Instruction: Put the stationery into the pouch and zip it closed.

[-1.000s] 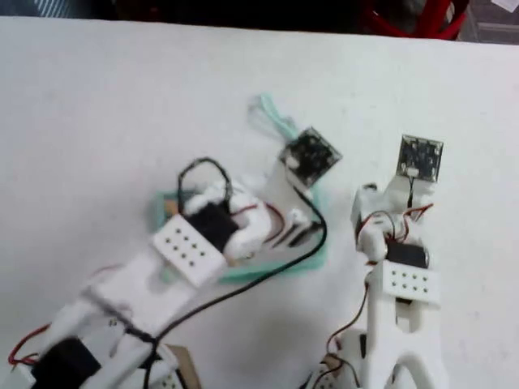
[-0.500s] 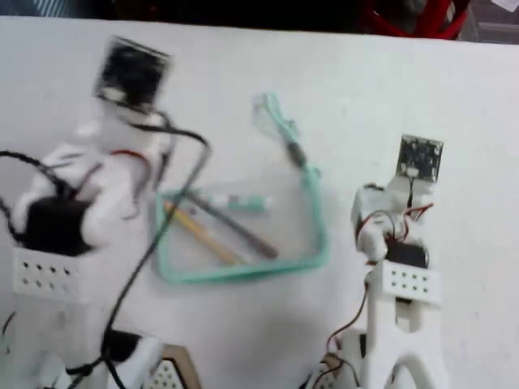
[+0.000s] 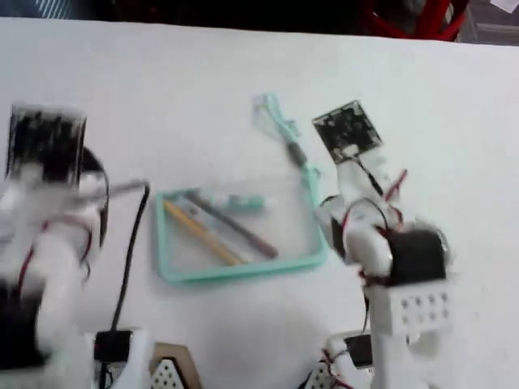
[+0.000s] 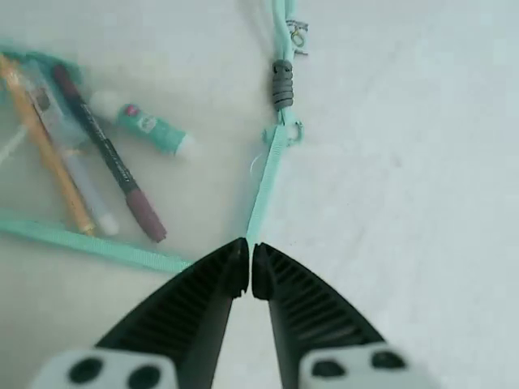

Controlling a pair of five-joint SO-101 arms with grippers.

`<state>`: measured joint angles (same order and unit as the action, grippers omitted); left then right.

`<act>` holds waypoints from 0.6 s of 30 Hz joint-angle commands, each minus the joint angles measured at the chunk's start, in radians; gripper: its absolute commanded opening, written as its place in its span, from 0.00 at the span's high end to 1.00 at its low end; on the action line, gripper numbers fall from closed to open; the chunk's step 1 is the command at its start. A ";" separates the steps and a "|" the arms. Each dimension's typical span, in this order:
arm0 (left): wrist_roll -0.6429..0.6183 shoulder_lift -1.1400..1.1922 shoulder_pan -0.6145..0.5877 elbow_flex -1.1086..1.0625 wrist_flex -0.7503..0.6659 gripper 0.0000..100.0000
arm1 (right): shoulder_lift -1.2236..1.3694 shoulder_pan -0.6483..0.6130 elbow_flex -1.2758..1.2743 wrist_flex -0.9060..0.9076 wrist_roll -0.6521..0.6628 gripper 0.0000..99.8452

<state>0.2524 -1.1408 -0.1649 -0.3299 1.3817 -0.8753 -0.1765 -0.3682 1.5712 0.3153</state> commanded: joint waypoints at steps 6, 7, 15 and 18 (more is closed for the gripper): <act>-0.003 -0.719 0.030 -0.591 -0.250 0.97 | -0.529 -0.007 -0.063 -0.007 -0.104 0.98; -0.005 -0.711 0.030 -0.640 -0.265 0.97 | -0.619 -0.007 -0.100 -0.031 -0.104 0.98; -0.011 -0.667 0.039 -0.848 -0.350 0.97 | -0.852 0.248 -0.339 -0.183 -0.112 0.98; -0.011 -0.687 0.039 -0.994 -0.462 0.97 | -0.829 0.314 -0.508 -0.318 -0.114 0.98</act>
<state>0.2524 -1.8174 -0.1450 -1.2275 1.0257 -1.7331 0.0859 -0.7564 1.3671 0.2079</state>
